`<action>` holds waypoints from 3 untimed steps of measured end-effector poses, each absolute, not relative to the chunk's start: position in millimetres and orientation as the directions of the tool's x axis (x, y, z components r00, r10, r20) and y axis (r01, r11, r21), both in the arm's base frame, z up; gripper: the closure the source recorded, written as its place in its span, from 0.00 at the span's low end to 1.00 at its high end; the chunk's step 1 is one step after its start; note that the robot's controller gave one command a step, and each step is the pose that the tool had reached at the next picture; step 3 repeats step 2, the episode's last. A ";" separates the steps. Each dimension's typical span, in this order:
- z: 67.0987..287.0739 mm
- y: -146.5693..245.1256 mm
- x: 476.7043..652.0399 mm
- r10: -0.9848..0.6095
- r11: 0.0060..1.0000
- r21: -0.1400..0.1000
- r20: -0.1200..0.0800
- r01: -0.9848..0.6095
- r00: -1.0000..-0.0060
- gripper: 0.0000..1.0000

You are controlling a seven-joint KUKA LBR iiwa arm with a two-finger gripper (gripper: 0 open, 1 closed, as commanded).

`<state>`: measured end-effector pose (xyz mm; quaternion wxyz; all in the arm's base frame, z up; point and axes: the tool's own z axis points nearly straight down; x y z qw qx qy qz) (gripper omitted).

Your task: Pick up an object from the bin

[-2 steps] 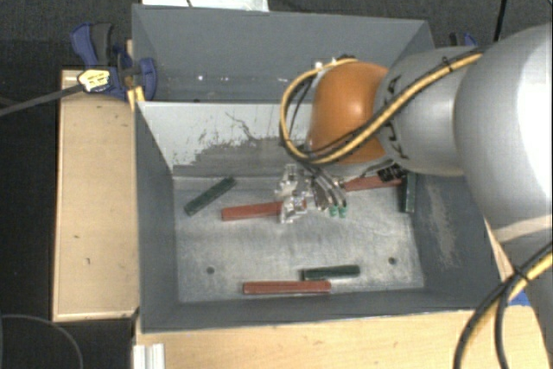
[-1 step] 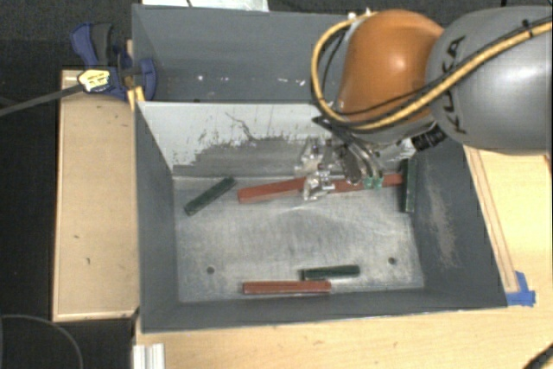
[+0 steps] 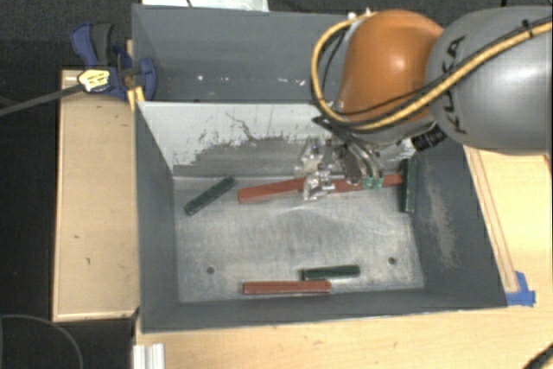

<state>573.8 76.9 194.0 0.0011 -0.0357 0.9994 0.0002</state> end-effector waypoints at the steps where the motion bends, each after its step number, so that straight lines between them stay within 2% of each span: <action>1: 196.4 76.6 573.2 -0.071 0.997 0.000 0.000 -0.071 -0.997 1.00; 2: 243.8 71.7 554.0 -0.258 0.966 0.000 0.000 -0.258 -0.966 1.00; 3: 243.8 71.7 554.0 -0.258 0.966 0.000 0.000 -0.258 -0.966 1.00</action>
Offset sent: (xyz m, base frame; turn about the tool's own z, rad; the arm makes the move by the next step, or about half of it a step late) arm -0.0385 -0.0114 0.0915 -0.3741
